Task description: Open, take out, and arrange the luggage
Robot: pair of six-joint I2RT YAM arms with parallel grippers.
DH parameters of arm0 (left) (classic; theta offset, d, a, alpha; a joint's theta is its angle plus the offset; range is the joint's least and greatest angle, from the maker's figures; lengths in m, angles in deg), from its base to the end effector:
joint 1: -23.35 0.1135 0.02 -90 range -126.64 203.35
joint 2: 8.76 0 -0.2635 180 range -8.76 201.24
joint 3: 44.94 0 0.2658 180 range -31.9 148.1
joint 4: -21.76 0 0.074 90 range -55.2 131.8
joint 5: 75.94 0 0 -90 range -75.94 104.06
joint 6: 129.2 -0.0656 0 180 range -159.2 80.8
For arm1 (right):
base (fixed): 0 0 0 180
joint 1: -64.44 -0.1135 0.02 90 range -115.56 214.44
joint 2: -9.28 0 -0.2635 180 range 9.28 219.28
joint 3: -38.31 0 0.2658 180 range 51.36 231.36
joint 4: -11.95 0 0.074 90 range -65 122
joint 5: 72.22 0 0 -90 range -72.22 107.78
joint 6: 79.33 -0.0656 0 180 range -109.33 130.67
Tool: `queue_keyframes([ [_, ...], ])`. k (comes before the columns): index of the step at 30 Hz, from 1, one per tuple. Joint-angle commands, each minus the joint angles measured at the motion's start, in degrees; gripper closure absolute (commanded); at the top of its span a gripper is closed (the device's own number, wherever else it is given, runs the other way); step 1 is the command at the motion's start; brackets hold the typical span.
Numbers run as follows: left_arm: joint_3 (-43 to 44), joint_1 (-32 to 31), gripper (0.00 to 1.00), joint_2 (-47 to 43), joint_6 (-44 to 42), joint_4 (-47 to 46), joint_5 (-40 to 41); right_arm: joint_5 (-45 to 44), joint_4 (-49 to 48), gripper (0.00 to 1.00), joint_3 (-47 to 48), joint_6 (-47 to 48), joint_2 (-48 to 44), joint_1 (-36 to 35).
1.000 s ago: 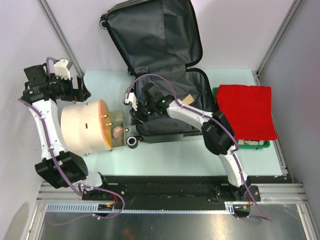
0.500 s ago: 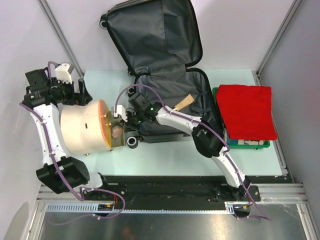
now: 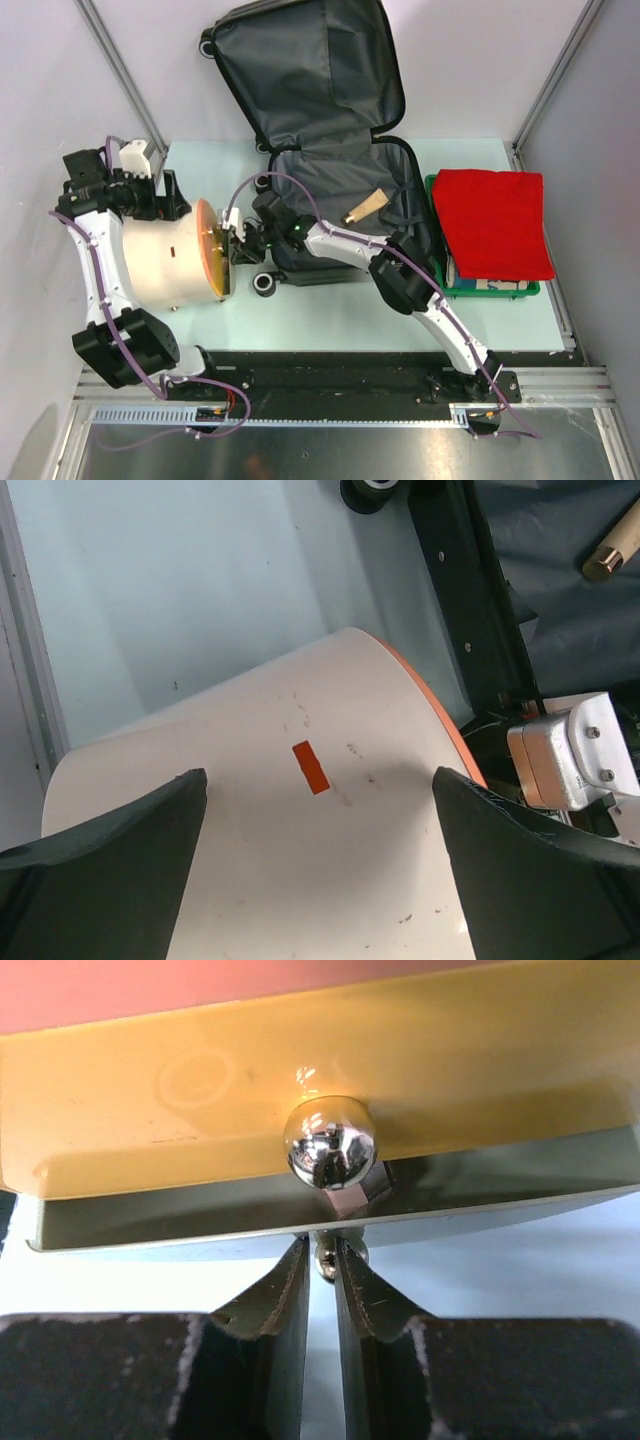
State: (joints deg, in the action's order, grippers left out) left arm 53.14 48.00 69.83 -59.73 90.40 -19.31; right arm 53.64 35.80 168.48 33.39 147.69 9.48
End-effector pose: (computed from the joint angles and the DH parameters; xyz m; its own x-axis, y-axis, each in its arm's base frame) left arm 0.2901 0.0934 0.3631 -0.6513 0.0234 -0.7585 0.2211 0.9620 -0.1603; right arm 0.3061 0.5034 0.1828 0.0850 -0.4240 -0.9017 -0.9927 -0.1136 -0.0402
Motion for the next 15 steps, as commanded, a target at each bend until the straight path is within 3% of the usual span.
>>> queue_keyframes([
  [1,-1.6,0.0,0.02,0.2,1.2,1.0,-0.6,4.6,-20.4,0.78,-5.5,-11.5,-1.1,-0.9],
  [2,-1.7,0.0,0.02,0.5,1.4,0.9,-0.7,5.4,-26.0,0.77,-8.2,-12.5,-1.5,-1.0],
  [11,-2.4,0.0,0.04,2.4,2.8,0.9,-2.1,5.8,-45.2,0.70,-13.4,-24.0,-1.6,-0.7],
  [15,-2.2,0.0,0.04,2.5,2.8,1.0,-2.1,6.2,-49.0,0.55,-17.4,-25.5,-4.1,1.2],
])
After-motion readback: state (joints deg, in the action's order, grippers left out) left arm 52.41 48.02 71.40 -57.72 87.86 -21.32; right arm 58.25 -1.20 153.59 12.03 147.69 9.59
